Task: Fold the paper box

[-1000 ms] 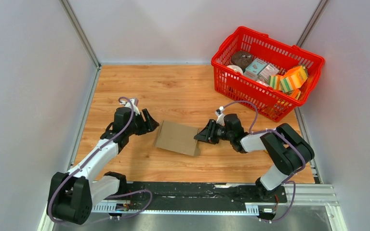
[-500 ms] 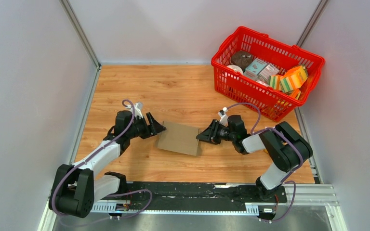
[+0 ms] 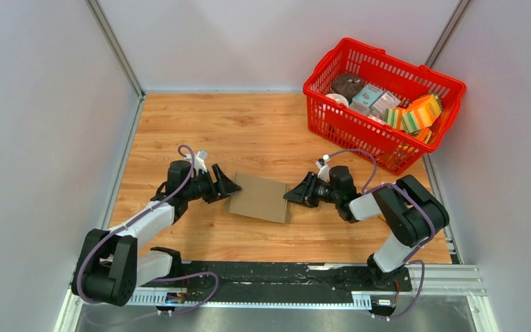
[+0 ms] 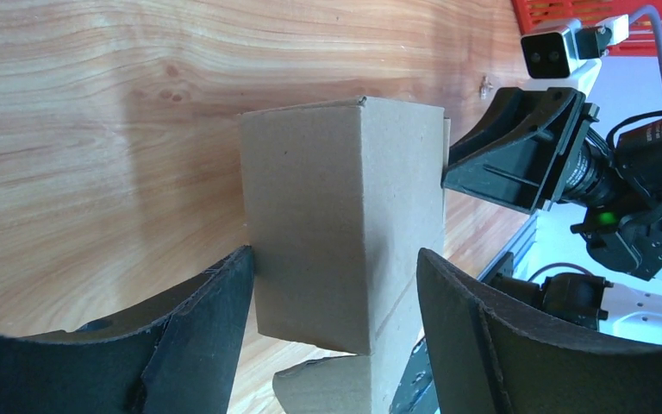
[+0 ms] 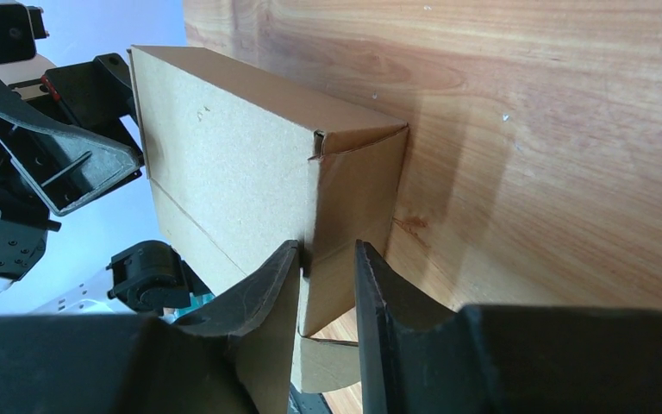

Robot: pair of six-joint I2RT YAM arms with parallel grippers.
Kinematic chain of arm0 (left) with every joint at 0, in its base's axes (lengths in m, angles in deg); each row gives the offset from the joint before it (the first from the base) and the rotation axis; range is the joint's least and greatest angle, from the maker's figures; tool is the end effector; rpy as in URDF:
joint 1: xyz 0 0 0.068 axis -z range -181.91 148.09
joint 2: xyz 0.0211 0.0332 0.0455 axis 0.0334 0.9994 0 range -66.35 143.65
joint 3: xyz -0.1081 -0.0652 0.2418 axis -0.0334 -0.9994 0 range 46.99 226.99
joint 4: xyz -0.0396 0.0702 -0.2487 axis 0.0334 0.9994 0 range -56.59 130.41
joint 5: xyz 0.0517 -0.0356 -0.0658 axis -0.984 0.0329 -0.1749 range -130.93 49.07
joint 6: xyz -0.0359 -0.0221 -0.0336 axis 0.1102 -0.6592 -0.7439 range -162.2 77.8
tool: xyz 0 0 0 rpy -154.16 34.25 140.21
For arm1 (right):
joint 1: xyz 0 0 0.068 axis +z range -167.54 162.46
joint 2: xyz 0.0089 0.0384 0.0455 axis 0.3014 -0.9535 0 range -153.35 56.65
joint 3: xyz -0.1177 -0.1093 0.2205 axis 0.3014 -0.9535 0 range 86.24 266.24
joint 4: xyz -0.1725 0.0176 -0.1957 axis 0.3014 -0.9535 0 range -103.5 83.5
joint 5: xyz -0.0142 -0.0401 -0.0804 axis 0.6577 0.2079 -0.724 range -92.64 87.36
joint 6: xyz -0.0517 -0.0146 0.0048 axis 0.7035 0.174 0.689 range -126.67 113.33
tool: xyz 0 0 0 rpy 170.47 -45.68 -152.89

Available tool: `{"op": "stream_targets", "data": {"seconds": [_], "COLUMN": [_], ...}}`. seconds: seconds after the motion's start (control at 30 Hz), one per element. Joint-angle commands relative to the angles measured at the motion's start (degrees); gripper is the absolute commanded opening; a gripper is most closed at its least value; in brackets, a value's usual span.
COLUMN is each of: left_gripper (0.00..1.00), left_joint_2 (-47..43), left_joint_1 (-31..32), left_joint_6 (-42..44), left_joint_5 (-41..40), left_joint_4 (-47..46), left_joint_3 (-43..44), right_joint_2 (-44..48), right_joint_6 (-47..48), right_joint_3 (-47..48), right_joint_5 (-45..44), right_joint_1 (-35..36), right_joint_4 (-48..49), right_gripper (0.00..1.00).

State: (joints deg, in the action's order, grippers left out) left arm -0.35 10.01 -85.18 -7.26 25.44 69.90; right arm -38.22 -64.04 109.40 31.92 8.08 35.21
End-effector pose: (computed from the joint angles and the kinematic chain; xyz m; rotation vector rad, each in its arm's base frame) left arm 0.2087 -0.0641 0.1716 -0.2660 2.2986 -1.1608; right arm 0.2309 0.1332 0.1111 0.2344 2.3534 1.4326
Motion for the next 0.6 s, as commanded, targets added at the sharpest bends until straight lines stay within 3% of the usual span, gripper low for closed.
{"op": "stream_targets", "data": {"seconds": [0.0,0.4,0.5,0.57], "left_gripper": [0.77,0.74,0.74,0.75], "left_joint_2": [1.32,6.60,3.19,0.55], "left_joint_1": [-0.23,0.03,0.03,0.03], "left_joint_6": [-3.07,-9.66,-7.04,-3.10], "left_joint_5": [3.77,10.80,8.18,3.43], "left_joint_4": [-6.00,-17.43,-12.54,-3.84], "left_joint_3": [-1.03,-3.40,-3.14,-2.09], "right_joint_2": [-1.02,-0.93,-0.67,-0.49], "right_joint_6": [0.59,0.85,0.41,0.32], "right_joint_3": [-1.27,-1.18,-1.97,-2.15], "right_joint_5": [-2.84,-2.57,-2.75,-2.75], "right_joint_1": [-0.58,-0.58,-1.02,-1.37], "right_joint_4": [0.03,0.21,0.82,0.91], "right_gripper": [0.31,0.32,0.32,0.32]}}
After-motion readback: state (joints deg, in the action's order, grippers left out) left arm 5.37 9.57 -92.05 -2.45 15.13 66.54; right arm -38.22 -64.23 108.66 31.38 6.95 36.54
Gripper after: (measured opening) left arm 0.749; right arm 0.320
